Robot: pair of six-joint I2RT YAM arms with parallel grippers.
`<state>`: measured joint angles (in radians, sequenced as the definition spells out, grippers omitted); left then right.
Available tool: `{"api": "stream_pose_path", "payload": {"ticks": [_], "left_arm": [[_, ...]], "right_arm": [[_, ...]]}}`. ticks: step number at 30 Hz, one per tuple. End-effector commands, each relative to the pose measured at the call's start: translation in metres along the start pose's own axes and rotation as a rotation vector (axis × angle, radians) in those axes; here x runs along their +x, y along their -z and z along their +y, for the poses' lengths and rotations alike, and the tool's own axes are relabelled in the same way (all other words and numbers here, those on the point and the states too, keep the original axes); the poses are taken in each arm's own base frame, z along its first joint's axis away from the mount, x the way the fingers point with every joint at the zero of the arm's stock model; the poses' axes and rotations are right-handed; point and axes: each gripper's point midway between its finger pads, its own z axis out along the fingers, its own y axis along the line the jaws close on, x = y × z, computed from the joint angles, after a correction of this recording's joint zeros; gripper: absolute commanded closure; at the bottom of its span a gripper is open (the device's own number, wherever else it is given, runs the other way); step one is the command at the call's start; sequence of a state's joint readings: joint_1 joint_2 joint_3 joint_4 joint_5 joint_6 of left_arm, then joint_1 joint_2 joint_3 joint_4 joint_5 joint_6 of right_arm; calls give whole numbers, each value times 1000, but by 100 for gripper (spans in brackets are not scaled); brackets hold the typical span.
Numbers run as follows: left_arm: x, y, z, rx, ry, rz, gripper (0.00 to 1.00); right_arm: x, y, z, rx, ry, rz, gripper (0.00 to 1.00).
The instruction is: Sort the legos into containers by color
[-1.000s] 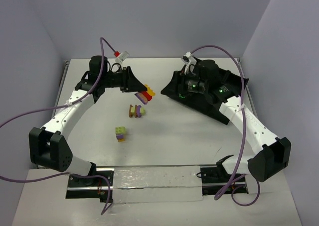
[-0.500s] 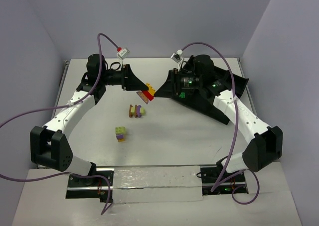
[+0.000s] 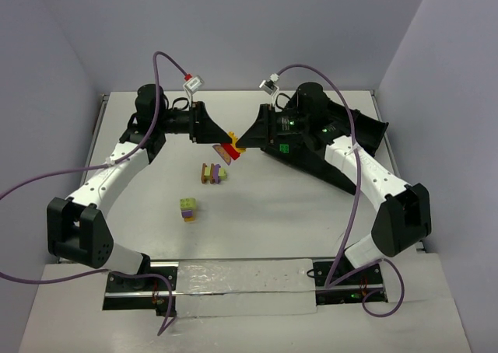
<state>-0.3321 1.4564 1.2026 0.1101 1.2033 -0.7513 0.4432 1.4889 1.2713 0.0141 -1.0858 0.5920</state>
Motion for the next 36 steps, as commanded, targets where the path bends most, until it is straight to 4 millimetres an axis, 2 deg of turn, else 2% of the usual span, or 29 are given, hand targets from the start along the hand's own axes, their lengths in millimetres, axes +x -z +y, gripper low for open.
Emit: {"api": "stream_pose_path", "payload": {"ticks": [1,5,11,14,18,23,24,25,26,27,28,29,30,32,36], "left_arm": [[-5,3,-24,48,-108,-2,100],[-5,3,-24,48,-108,-3,100],[-8,3,-27,46,-115,-10,100],[-9,3,-29,46,-124,-15,100],[-11,4,-31,44,-129,-20,100],[-12,4,-31,35,-129,-24,100],[-13,4,-30,30,-130,-27,96],[-13,4,-28,22,-127,-26,86],[-13,4,-28,19,-126,-24,72],[-13,4,-28,19,-126,-25,51],[-13,4,-29,20,-128,-26,35],[-13,5,-29,16,-130,-29,20],[-14,5,-28,5,-135,-34,11],[-16,7,-25,-23,-147,-42,1],[-11,19,-7,-107,-92,-47,1]], "right_arm": [[-8,-5,24,-89,72,9,33],[-6,-6,25,-98,72,16,40],[-1,-9,24,-105,63,31,45],[2,-10,22,-103,55,35,53],[4,-11,21,-104,50,40,68],[7,-12,18,-92,37,36,100],[7,-11,18,-90,37,35,100],[7,-11,18,-86,37,32,100],[8,-11,17,-81,35,29,100],[8,-11,16,-76,33,26,100],[8,-11,17,-75,35,26,100],[8,-10,16,-70,34,24,100],[8,-10,15,-65,33,22,100],[7,-9,16,-58,34,17,100],[6,-7,14,-43,30,7,100]]}}
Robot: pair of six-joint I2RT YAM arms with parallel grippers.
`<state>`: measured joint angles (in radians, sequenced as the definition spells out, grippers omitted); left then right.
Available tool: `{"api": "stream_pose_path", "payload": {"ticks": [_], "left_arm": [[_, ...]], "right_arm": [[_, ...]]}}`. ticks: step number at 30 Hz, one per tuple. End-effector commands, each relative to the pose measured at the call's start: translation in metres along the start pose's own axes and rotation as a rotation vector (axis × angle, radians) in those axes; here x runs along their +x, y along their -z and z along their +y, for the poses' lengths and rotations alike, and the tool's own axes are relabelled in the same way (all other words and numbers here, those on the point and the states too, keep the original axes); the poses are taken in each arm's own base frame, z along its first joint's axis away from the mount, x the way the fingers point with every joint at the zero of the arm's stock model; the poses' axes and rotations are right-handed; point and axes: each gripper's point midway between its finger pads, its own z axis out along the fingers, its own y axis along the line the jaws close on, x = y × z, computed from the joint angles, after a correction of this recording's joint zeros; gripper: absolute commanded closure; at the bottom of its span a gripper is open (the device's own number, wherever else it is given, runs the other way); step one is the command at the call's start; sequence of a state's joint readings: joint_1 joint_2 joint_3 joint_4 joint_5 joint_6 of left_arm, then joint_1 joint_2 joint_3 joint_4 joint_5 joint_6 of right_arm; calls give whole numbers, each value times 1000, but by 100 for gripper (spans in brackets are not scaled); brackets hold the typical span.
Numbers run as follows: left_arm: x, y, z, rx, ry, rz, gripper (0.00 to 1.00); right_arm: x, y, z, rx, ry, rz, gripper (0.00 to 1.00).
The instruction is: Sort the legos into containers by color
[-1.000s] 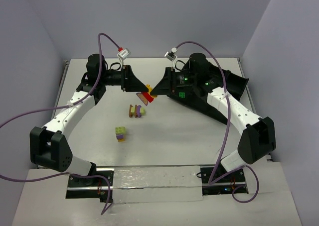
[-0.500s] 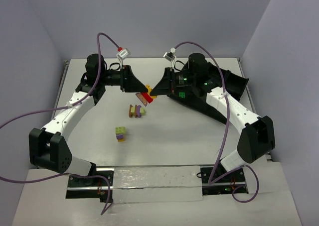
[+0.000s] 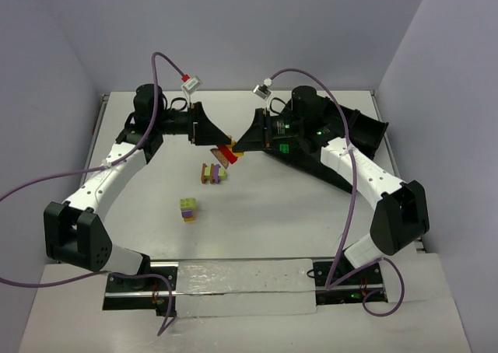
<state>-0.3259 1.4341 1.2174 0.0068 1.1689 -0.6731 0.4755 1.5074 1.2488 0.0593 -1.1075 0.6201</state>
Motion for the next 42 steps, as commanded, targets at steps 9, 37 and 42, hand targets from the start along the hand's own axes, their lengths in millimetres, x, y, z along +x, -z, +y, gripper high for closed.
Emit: {"api": "stream_pose_path", "payload": {"ticks": [9,37,42], "left_arm": [[0,29,-13,-15,-74,-71,10],[10,11,-11,70,-23,8,87],[12,11,-9,68,-23,22,100]], "right_arm": [[-8,5,10,6,49,-37,100],[-16,0,6,-5,36,-40,100],[-20,1,2,18,33,-58,100]]}}
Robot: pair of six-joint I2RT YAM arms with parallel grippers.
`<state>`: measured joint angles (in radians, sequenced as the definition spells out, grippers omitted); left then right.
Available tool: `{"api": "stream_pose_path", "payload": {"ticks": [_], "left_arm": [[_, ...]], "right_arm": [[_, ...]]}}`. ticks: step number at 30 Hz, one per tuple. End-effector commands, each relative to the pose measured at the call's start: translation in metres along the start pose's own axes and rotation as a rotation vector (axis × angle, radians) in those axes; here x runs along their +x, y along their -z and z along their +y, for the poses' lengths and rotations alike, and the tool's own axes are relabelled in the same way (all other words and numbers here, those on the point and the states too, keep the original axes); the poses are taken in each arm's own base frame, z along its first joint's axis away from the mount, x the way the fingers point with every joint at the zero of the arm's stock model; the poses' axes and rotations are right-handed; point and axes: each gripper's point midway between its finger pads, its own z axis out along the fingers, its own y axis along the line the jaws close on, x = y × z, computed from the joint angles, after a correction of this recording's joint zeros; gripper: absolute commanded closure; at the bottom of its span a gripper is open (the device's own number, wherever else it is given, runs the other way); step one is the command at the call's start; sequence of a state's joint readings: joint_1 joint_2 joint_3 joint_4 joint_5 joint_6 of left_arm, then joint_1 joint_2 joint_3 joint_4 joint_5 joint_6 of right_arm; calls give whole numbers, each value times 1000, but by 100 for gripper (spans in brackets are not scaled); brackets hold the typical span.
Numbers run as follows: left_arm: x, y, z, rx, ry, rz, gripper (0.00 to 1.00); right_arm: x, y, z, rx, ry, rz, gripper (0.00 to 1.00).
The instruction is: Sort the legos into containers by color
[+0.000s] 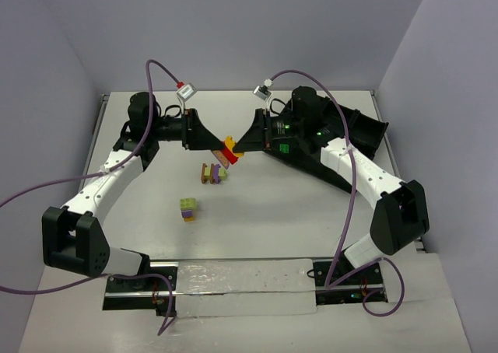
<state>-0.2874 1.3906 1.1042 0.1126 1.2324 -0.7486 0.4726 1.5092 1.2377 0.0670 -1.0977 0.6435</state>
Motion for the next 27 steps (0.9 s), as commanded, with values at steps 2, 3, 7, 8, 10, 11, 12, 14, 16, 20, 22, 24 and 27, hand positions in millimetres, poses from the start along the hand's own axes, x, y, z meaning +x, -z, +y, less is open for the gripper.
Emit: {"api": "stream_pose_path", "payload": {"ticks": [2,3,7,8,10,11,12,14,16,20,22,24,27], "left_arm": [[-3,-2,-12,34,-73,28,100],[-2,-2,-12,33,-74,29,100],[0,-1,-12,30,-78,34,100],[0,-1,-13,29,-82,32,100],[0,-1,-14,33,-91,30,100],[0,0,-17,38,-96,28,100],[-1,0,-18,37,-99,27,100],[0,0,-17,28,-104,26,100],[-1,1,-19,30,-106,20,100],[-3,-1,-17,35,-107,20,100],[-3,-1,-16,31,-107,20,100],[-4,0,-17,29,-110,18,100],[-5,0,-17,17,-112,12,100]], "right_arm": [[-26,7,3,27,59,-78,100],[-29,10,2,37,56,-92,100],[-38,22,1,45,56,-135,100],[-41,26,2,34,61,-146,100],[-41,32,6,8,46,-152,100],[-43,35,8,-2,46,-159,100],[-43,37,9,-4,47,-162,100],[-44,39,8,0,44,-168,100],[-45,40,7,7,37,-173,100],[-46,43,6,32,38,-191,100],[-45,44,6,39,40,-197,100],[-45,45,5,46,38,-198,100],[-46,49,-1,75,32,-209,100]]}}
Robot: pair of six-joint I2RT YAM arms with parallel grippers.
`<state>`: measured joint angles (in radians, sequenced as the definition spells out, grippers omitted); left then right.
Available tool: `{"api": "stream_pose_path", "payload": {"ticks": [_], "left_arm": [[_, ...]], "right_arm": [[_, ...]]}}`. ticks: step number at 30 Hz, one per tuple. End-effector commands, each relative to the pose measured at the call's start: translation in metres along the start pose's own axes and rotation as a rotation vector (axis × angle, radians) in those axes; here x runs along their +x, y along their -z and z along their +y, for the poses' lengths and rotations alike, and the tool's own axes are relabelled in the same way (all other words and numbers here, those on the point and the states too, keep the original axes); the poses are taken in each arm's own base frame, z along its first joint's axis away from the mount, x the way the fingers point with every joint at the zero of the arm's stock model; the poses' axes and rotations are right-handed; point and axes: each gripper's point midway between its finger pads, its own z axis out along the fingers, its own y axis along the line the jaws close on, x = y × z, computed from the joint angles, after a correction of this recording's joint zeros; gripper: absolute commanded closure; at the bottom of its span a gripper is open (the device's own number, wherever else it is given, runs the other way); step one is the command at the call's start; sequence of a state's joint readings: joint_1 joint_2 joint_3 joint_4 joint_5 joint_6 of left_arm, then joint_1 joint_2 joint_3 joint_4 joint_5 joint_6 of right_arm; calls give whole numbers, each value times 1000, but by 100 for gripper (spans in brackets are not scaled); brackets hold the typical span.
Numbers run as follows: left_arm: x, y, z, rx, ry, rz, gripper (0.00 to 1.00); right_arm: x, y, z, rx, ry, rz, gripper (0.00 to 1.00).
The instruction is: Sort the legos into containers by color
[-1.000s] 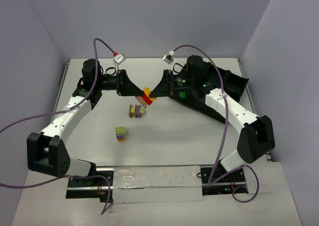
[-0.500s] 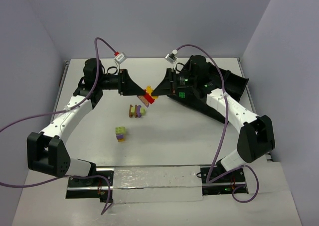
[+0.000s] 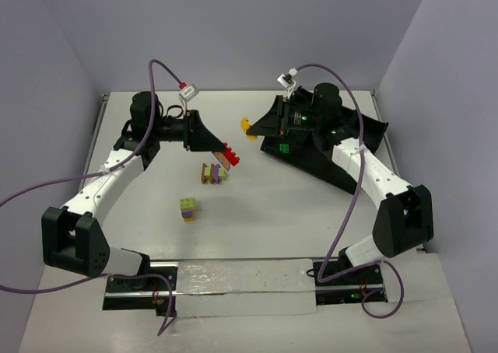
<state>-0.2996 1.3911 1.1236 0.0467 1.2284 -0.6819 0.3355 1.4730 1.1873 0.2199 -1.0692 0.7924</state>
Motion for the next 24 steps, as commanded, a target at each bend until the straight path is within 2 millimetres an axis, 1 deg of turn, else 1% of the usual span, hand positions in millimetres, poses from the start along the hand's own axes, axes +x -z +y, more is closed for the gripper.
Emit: {"api": "stream_pose_path", "payload": {"ticks": [1,6,9,11,13,14,15,17,18,19,20,21,24], "left_arm": [[-9,2,-16,20,-88,-8,100],[-10,2,-14,10,-82,-19,100],[-10,2,-12,-2,-74,-22,100],[-10,2,-10,-14,-71,-26,100],[-11,3,-9,-25,-69,-31,100],[-11,4,-7,-32,-69,-37,100],[-13,4,-6,-37,-66,-42,100],[-15,5,-4,-50,-61,-52,100],[-17,6,-1,-65,-55,-61,100],[-20,7,1,-77,-61,-72,100],[-22,8,3,-93,-51,-77,100],[-23,10,5,-112,-43,-84,100],[-26,11,10,-148,-38,-98,100]], "right_arm": [[-8,9,14,11,68,-40,100],[-8,12,6,62,66,-34,100],[-12,15,3,108,76,-48,100],[-10,19,0,155,82,-42,100],[-14,25,-3,222,106,-55,100],[-25,30,-4,282,134,-91,100],[-26,36,-7,340,142,-82,100],[-32,48,-20,456,142,-96,100],[-37,60,-35,576,133,-117,100],[-36,70,-49,667,116,-122,100],[-41,80,-58,745,110,-143,100],[-46,101,-75,900,91,-180,100],[-47,156,-113,1240,31,-266,100]]}}
